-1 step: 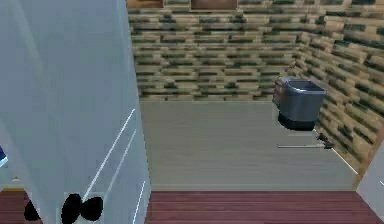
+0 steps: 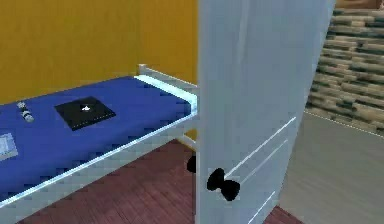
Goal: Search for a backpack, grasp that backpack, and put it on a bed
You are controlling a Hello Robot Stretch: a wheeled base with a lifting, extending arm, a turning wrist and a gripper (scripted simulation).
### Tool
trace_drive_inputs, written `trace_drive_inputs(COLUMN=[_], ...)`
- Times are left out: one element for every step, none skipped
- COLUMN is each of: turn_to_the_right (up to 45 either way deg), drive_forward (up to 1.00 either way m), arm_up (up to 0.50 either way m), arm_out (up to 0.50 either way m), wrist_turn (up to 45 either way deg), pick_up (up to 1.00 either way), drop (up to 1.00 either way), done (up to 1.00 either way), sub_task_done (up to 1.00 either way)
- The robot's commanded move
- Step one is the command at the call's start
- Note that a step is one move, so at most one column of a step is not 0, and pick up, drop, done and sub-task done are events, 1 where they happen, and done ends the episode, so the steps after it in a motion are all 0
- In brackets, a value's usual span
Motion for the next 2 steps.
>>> trace_drive_inputs(turn_to_the_right=[-42.0, 0.0], drive_forward=[0.00, 0.50], arm_up=[0.00, 0.00], arm_out=[0.00, 0.00], wrist_turn=[0.0, 0.0], pick_up=[0.00, 0.00], drop=[0.00, 0.00], done=[0.00, 0.00], sub_task_done=[0.00, 0.00])
